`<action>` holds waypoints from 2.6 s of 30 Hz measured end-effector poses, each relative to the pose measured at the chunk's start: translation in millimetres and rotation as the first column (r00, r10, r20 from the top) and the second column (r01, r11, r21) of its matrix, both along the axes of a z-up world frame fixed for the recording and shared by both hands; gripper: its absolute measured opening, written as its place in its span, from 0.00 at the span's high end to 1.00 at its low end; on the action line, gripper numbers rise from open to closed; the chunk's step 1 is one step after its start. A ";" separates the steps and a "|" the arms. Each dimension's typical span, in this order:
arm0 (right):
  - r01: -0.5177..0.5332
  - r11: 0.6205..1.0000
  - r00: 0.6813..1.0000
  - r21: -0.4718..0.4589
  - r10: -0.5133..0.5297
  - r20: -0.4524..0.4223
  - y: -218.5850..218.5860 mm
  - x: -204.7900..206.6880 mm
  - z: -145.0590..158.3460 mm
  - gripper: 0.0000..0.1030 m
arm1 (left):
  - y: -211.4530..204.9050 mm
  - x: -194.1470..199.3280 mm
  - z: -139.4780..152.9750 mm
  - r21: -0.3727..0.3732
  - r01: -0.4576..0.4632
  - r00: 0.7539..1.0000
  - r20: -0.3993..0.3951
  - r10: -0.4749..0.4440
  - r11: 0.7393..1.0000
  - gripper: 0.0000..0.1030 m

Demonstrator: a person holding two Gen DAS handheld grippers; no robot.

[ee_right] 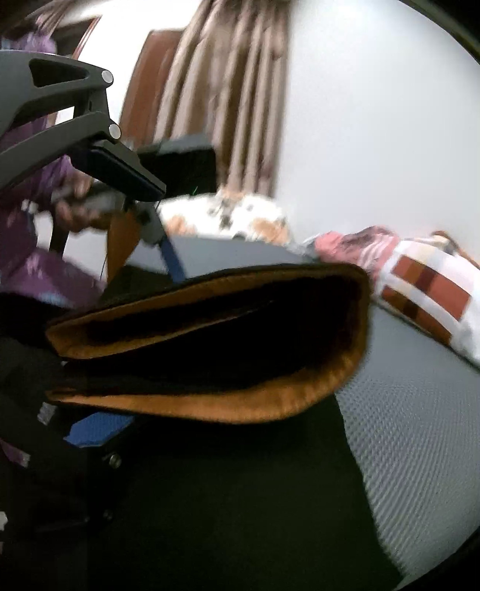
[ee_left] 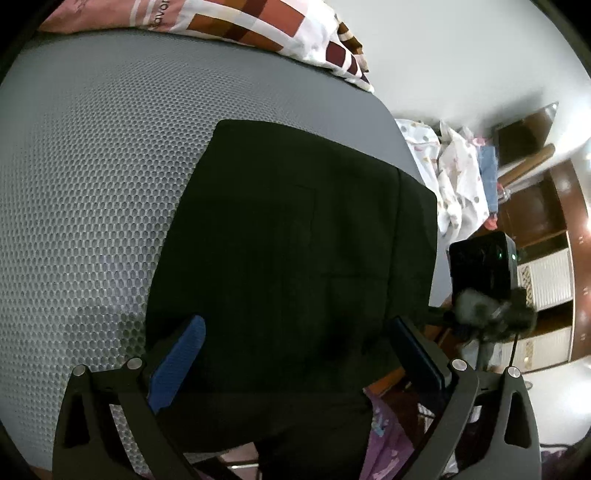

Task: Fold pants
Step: 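Lift the trouser end with the right gripper and fold it over the rest, then release the trousers with the right gripper and lift it away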

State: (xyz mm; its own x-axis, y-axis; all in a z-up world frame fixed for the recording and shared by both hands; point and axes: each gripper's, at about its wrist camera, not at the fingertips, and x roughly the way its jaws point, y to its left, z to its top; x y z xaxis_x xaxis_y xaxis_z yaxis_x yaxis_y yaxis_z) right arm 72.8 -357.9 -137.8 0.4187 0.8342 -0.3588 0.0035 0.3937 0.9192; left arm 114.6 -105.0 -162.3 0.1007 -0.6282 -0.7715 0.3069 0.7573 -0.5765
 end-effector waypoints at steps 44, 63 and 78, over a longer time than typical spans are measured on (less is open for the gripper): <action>0.338 0.919 0.939 -0.203 -0.343 0.015 -135.8 -70.4 -30.0 0.74 | -6.9 11.8 -26.8 0.055 0.004 1.000 0.017 -0.004 0.998 0.03; -0.085 0.927 0.968 -0.365 0.164 0.191 -49.1 126.1 126.8 0.02 | -40.1 -19.9 -24.4 0.141 0.138 0.962 0.218 -0.167 0.980 0.03; -0.740 0.643 0.671 -0.197 0.725 -0.155 35.8 186.8 34.4 0.00 | 10.2 -38.9 -27.6 -0.025 0.126 0.948 0.297 -0.113 0.992 0.01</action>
